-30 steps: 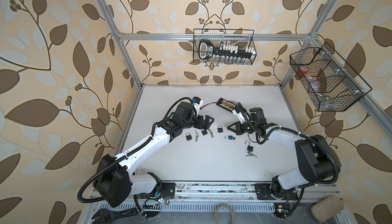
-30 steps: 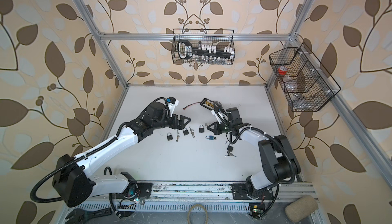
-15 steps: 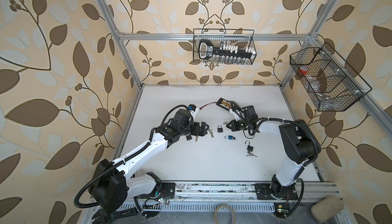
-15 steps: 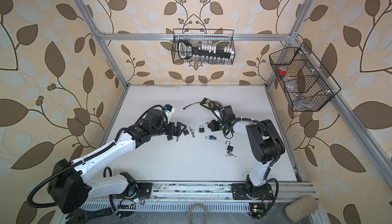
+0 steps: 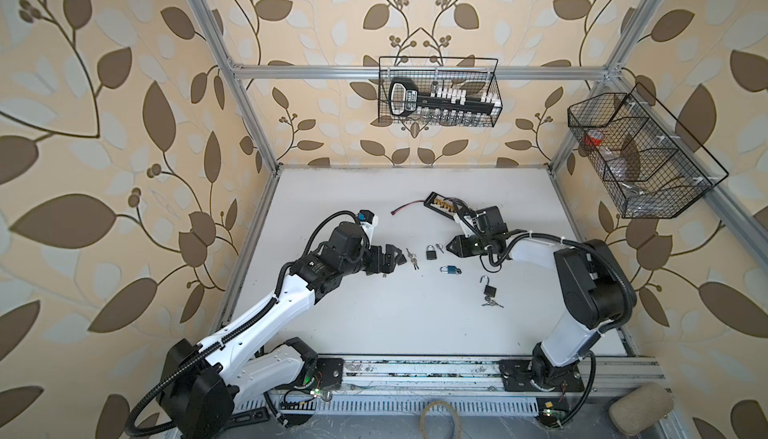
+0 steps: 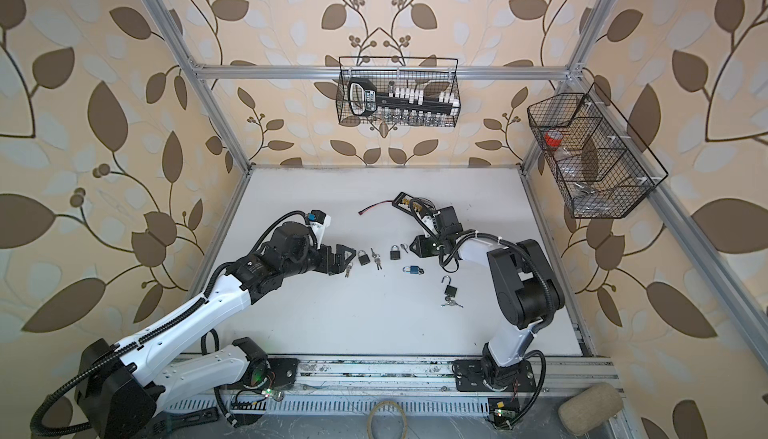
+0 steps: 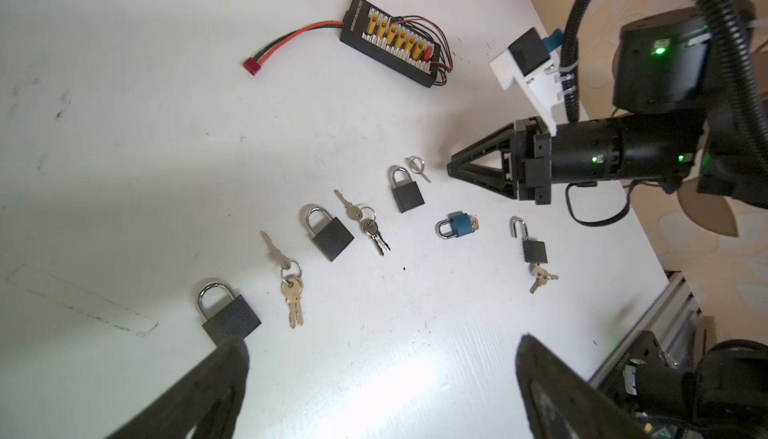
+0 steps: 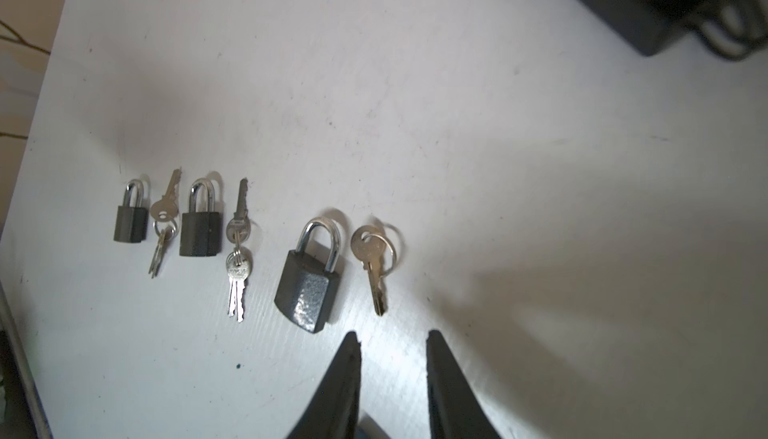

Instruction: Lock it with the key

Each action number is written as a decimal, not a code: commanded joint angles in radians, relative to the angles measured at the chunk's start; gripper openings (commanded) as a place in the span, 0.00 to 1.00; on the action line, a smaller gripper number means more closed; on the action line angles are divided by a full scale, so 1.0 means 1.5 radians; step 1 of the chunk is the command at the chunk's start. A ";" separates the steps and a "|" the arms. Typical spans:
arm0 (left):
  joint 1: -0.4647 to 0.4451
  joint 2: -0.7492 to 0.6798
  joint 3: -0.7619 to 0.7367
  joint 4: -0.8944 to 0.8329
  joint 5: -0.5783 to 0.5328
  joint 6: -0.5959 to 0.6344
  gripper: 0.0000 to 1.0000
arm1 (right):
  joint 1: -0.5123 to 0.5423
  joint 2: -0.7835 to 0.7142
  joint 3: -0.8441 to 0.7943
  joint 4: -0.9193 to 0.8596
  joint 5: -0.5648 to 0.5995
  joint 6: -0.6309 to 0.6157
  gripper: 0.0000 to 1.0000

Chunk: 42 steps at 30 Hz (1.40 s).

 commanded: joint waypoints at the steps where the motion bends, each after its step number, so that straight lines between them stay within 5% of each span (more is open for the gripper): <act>1: -0.004 -0.019 -0.013 -0.015 0.005 -0.006 0.99 | 0.004 -0.075 -0.034 -0.019 0.118 0.090 0.24; 4: -0.053 -0.015 -0.026 -0.011 -0.021 -0.006 0.99 | 0.008 -0.152 -0.076 -0.050 0.227 0.208 0.21; 10: -0.187 0.048 -0.045 0.075 -0.083 -0.016 0.99 | 0.035 -0.261 -0.138 -0.215 0.373 0.289 0.22; 15: -0.262 0.118 -0.032 0.152 -0.101 -0.018 0.99 | 0.044 -0.292 -0.190 -0.276 0.397 0.335 0.29; 25: -0.278 0.162 -0.017 0.176 -0.101 -0.018 0.99 | 0.082 -0.289 -0.201 -0.294 0.374 0.356 0.54; 36: -0.278 0.152 -0.029 0.176 -0.105 -0.028 0.99 | 0.127 -0.222 -0.189 -0.312 0.382 0.361 0.51; 42: -0.278 0.139 -0.034 0.168 -0.124 -0.037 0.99 | 0.145 -0.203 -0.186 -0.327 0.397 0.375 0.37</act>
